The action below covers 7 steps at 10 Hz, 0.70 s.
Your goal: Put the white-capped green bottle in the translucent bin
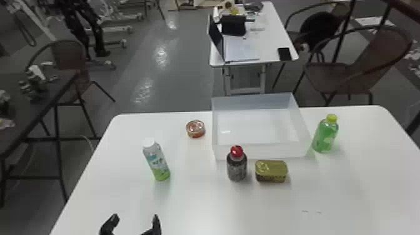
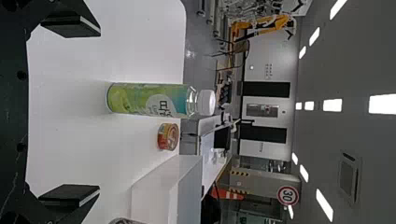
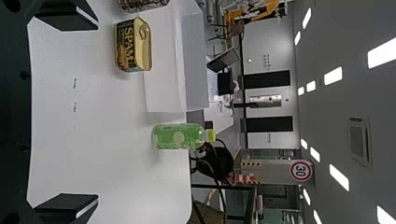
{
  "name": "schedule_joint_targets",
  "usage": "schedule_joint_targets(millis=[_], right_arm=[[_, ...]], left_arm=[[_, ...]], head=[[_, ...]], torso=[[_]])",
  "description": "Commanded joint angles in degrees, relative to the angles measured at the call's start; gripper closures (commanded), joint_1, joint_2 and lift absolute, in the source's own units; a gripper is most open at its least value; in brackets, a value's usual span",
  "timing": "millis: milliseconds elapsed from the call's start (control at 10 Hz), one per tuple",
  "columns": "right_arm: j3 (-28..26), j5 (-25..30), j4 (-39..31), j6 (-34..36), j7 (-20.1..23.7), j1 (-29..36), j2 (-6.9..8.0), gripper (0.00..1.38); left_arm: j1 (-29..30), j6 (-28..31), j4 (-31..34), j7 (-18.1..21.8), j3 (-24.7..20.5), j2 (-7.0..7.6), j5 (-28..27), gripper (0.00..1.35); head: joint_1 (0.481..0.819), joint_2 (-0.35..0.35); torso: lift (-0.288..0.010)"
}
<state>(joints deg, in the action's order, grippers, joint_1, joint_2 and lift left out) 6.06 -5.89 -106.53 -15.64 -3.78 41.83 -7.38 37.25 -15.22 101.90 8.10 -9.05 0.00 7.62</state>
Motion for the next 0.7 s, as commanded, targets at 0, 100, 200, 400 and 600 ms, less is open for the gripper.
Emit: schedule_joint_targets(millis=[0, 100, 200, 400, 600], right_arm=[[0.0, 0.0, 0.1, 0.0, 0.0, -0.1, 0.0, 0.01], [0.0, 0.1, 0.1, 0.0, 0.0, -0.1, 0.0, 0.01], [0.0, 0.0, 0.1, 0.0, 0.0, -0.1, 0.0, 0.01], [0.1, -0.5, 0.3, 0.0, 0.1, -0.3, 0.0, 0.01], [0.1, -1.5, 0.9, 0.1, 1.1, -1.1, 0.0, 0.01]], left_arm=[[-0.1, 0.2, 0.1, 0.1, 0.2, -0.15, 0.1, 0.12], [-0.1, 0.3, 0.1, 0.1, 0.2, -0.15, 0.3, 0.12], [-0.1, 0.3, 0.0, 0.1, 0.3, -0.15, 0.3, 0.12], [-0.4, 1.2, 0.0, 0.2, 0.6, -0.15, 0.6, 0.12], [-3.9, 5.0, -1.7, 4.3, 0.0, -0.15, 0.5, 0.12]], head=[[0.695, 0.153], [0.695, 0.151], [0.695, 0.15], [0.695, 0.148], [0.695, 0.136]], torso=[[-0.028], [-0.028], [-0.028], [-0.028], [-0.028]])
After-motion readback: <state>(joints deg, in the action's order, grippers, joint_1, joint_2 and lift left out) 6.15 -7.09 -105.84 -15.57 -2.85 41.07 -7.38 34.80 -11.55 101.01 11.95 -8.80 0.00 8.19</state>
